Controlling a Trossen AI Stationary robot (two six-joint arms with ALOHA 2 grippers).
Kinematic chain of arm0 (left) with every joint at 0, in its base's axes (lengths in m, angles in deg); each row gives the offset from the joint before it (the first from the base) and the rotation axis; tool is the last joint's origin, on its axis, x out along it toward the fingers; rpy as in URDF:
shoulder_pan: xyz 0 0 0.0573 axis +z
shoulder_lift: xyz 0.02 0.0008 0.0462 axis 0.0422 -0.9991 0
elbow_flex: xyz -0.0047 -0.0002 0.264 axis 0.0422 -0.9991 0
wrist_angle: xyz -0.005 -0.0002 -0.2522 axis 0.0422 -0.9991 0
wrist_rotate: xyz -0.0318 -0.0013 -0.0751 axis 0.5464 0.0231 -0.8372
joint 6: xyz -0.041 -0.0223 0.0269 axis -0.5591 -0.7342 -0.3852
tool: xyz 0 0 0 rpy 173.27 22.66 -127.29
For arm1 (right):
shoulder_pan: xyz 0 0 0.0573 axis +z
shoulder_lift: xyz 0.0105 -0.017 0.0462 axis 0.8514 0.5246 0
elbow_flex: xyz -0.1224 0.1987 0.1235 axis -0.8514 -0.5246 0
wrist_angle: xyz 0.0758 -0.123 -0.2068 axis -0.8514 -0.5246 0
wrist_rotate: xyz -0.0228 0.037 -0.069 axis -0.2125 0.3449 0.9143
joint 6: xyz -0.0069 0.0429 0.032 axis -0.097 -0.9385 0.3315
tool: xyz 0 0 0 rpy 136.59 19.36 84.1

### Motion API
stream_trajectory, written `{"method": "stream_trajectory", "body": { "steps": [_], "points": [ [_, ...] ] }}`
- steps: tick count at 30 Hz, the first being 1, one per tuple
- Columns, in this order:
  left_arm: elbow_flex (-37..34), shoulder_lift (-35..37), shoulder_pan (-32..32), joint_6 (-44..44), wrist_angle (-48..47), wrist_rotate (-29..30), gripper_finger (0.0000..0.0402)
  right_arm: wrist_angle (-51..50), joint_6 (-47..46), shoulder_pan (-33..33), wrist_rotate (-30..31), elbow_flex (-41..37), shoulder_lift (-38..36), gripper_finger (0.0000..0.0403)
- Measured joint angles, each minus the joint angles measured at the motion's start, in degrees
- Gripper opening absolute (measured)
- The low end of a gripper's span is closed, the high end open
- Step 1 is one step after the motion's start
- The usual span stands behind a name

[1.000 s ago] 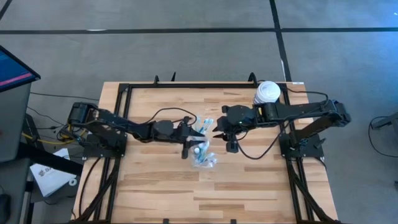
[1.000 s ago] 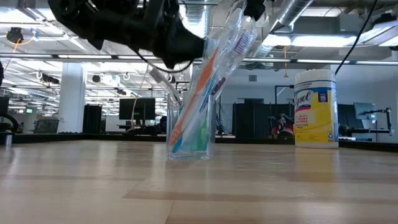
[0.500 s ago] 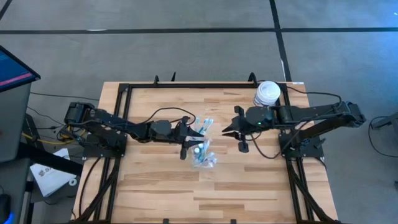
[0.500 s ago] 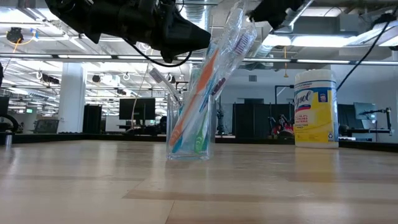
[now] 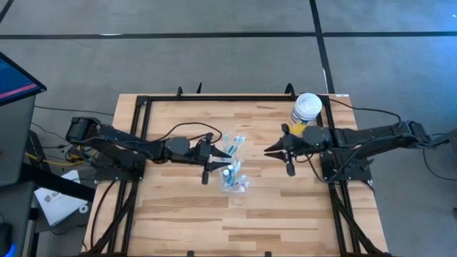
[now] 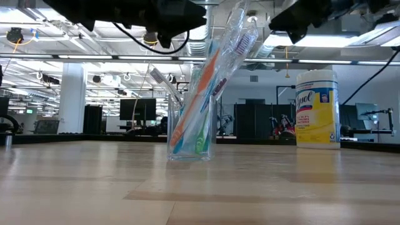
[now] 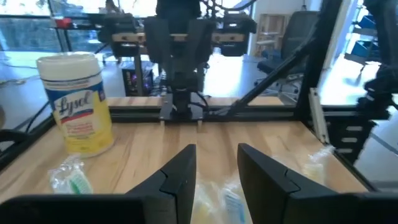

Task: Pick & Place toothbrushing station
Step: Return to Home Position

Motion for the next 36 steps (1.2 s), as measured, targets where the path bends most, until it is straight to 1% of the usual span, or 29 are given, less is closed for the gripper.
{"method": "stream_trajectory", "body": {
  "steps": [4, 8, 12, 17, 19, 22, 25, 28, 30, 34, 36],
  "points": [
    [0.0, 2.2, 0.0, 0.0, -3.9, 0.0, 0.0111, 4.9, 0.0, 0.0, 0.0, -4.2, -1.8, 0.0051],
    [0.0, 3.6, 0.0, 0.0, -5.5, 0.1, 0.0111, 10.0, 0.0, -0.1, 0.0, -8.7, -3.8, 0.0051],
    [0.0, 5.2, 0.0, 0.6, -7.2, 0.1, 0.0111, 12.8, 0.0, -1.0, 0.0, -12.6, -5.7, 0.0051],
    [0.0, 8.1, 0.0, 2.8, -10.7, 0.3, 0.0111, 12.8, -1.5, -2.3, 0.0, -16.5, -9.3, 0.0051],
    [0.0, 9.5, 0.0, 2.8, -11.8, 0.3, 0.0111, 12.9, -0.6, -2.3, 0.0, -17.9, -10.4, 0.0051],
    [-0.3, 11.6, 0.0, 2.8, -12.8, 1.2, 0.0111, 16.4, 1.4, -3.4, 1.5, -20.0, -12.6, 0.0051],
    [-2.1, 13.9, 0.0, 2.3, -12.7, 2.6, 0.0111, 15.0, 0.4, -4.8, 2.1, -20.4, -15.2, 0.0051],
    [-3.8, 15.9, 0.2, 2.3, -12.7, 2.7, 0.0111, 12.6, -6.9, -5.4, 1.9, -20.4, -17.8, 0.0051],
    [-4.4, 17.3, 0.2, 2.3, -12.5, 2.8, 0.0111, 11.5, -10.4, -5.6, 1.9, -20.4, -18.3, 0.0051],
    [-5.2, 19.3, 0.2, 2.8, -12.6, 2.8, 0.0111, 10.5, -10.6, -5.6, 1.5, -20.4, -18.3, 0.0051],
    [-5.2, 20.2, 0.2, 2.8, -12.6, 2.8, 0.0111, 10.1, -9.2, -5.7, 1.6, -20.4, -17.6, 0.0051]
  ]
}}
